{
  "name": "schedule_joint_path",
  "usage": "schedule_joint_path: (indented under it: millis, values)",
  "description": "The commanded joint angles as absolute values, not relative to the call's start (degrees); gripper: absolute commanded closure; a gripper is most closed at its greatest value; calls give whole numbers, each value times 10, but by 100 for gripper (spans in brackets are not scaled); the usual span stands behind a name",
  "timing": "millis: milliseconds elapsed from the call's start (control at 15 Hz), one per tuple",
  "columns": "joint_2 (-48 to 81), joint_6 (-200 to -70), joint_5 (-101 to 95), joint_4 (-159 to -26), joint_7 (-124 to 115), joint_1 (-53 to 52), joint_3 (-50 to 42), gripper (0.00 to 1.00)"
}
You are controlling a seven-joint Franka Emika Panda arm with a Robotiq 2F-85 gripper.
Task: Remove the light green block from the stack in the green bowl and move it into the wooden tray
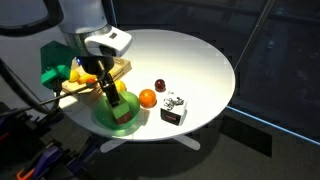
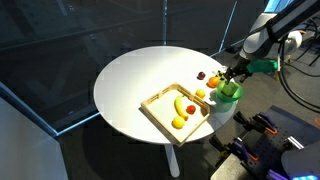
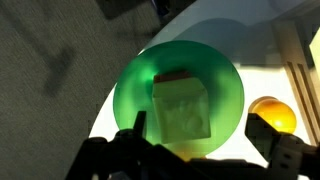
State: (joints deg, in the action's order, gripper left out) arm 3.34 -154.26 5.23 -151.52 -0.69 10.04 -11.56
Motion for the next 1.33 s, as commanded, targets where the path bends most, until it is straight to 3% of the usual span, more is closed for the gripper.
schedule_joint_path:
  millis: [0,1267]
  values:
    - [40,-1536,70,-1506,49,116,-116,0]
    - [105,-1585,65,-1474,110,125,-106,0]
